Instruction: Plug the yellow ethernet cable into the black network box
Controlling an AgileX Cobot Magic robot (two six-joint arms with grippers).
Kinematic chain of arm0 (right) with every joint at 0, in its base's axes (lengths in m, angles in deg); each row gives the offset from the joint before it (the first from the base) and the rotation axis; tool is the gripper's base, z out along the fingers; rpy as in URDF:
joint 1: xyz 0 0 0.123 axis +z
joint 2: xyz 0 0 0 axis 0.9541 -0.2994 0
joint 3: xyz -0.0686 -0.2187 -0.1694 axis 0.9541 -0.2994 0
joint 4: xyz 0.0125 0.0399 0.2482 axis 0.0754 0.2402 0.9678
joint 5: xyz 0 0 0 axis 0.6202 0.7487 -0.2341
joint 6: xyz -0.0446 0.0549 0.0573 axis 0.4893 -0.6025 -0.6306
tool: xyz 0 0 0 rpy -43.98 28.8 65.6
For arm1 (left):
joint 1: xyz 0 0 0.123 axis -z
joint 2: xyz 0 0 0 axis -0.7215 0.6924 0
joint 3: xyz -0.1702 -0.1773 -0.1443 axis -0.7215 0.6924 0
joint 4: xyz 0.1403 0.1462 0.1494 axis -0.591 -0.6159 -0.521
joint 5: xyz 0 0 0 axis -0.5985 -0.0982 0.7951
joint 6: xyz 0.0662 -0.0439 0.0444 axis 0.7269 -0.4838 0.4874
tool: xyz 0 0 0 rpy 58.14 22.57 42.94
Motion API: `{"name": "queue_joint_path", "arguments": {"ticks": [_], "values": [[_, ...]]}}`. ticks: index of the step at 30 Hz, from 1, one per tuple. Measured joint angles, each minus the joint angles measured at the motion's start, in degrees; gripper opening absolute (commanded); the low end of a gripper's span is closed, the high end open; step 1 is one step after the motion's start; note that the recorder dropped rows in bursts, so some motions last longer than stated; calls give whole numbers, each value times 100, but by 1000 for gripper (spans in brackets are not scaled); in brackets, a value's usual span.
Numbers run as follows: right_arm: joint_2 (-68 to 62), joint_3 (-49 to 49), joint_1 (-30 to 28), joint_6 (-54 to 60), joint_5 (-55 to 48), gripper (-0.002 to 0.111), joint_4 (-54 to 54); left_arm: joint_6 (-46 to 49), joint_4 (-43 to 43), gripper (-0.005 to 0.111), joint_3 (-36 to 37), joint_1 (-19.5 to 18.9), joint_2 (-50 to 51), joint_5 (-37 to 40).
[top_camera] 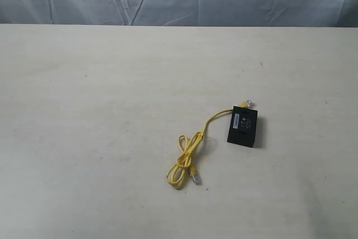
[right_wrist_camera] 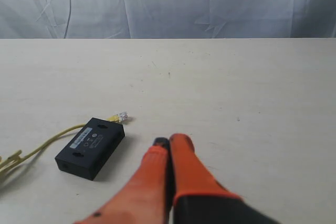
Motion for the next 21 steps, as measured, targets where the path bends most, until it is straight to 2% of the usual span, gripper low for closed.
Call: {"name": "queue_joint_path", "arguments": {"ticks": [5,16,19,21], "values": [[0,0,0,0,0,0,0,0,129,0,-52,0,167,146],[0,0,0,0,0,0,0,0,586,0,-93,0,278,-136],[0,0,0,0,0,0,0,0,595,0,-370,0,621,-101],[0,0,0,0,0,0,0,0,490,0,-869,0,1208,152]]}}
